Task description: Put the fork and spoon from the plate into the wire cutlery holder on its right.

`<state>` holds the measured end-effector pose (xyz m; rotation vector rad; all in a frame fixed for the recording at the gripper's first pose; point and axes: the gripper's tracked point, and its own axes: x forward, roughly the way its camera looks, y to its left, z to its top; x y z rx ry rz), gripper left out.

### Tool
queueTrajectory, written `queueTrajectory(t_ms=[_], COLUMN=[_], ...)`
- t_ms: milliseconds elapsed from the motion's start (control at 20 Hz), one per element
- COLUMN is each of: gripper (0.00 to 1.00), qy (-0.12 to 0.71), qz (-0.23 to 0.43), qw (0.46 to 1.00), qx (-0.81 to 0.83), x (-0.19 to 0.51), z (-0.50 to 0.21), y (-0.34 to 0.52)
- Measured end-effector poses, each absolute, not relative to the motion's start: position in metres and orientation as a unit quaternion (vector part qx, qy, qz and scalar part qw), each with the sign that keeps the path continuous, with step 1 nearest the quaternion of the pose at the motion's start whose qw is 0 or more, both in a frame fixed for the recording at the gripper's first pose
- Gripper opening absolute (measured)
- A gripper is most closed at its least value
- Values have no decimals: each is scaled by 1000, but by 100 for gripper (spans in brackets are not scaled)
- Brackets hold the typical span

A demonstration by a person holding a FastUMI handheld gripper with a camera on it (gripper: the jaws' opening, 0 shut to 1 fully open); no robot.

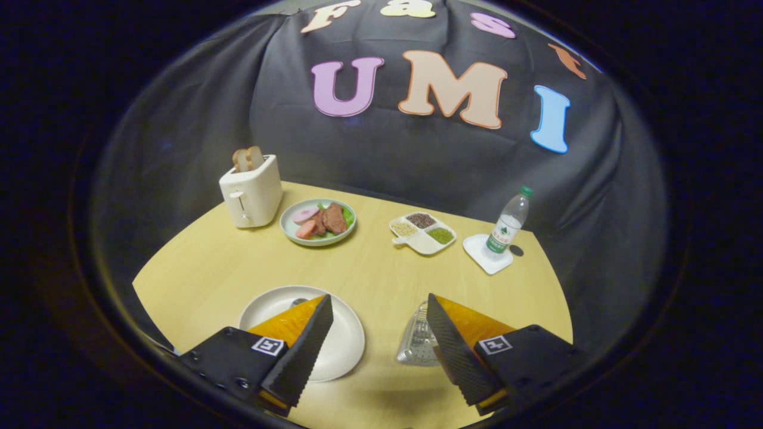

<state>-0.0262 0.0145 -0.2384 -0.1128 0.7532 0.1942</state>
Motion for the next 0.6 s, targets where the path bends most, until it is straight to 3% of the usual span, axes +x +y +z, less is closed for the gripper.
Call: queueTrajectory(t_ms=[600], gripper=[100], qy=[376], qz=[125], qw=[918], qx=[-18], x=[-54], z=[-286], y=[93])
